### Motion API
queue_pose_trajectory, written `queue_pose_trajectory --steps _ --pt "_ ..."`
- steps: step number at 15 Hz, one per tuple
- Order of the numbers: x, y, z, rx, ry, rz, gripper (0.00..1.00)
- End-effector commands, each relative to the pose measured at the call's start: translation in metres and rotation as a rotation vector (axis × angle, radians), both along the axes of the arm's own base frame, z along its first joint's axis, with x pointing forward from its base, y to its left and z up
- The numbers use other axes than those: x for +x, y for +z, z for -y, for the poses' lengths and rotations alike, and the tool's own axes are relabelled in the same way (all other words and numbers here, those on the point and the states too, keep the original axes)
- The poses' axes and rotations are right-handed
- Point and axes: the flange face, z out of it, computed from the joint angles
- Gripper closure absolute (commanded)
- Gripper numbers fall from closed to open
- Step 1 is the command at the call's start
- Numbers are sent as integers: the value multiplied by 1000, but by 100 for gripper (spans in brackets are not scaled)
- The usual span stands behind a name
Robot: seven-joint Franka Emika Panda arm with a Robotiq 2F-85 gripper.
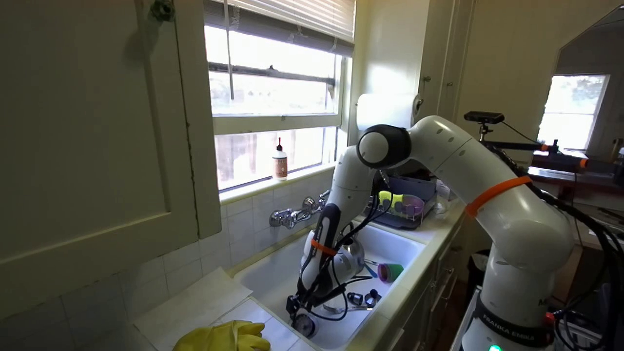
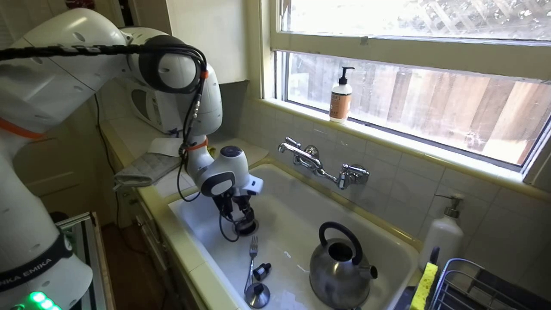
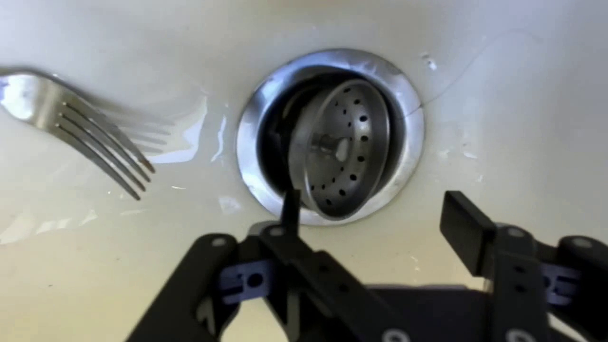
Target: Remove the plug from the drain.
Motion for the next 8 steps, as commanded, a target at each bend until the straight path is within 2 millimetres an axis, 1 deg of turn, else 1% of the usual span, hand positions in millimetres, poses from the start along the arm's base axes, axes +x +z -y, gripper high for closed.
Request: queue_pose_trajectory --steps 1,2,4,6,7,8 --pt "-14 15 13 -20 45 10 0" --pt "-15 15 15 -27 61 8 0" --pt "-15 9 18 -43 119 5 0" --pt "-14 -1 21 -58 154 -3 0" --pt "-13 -6 22 -65 168 -5 2" --pt "-13 -9 23 -68 179 -6 15"
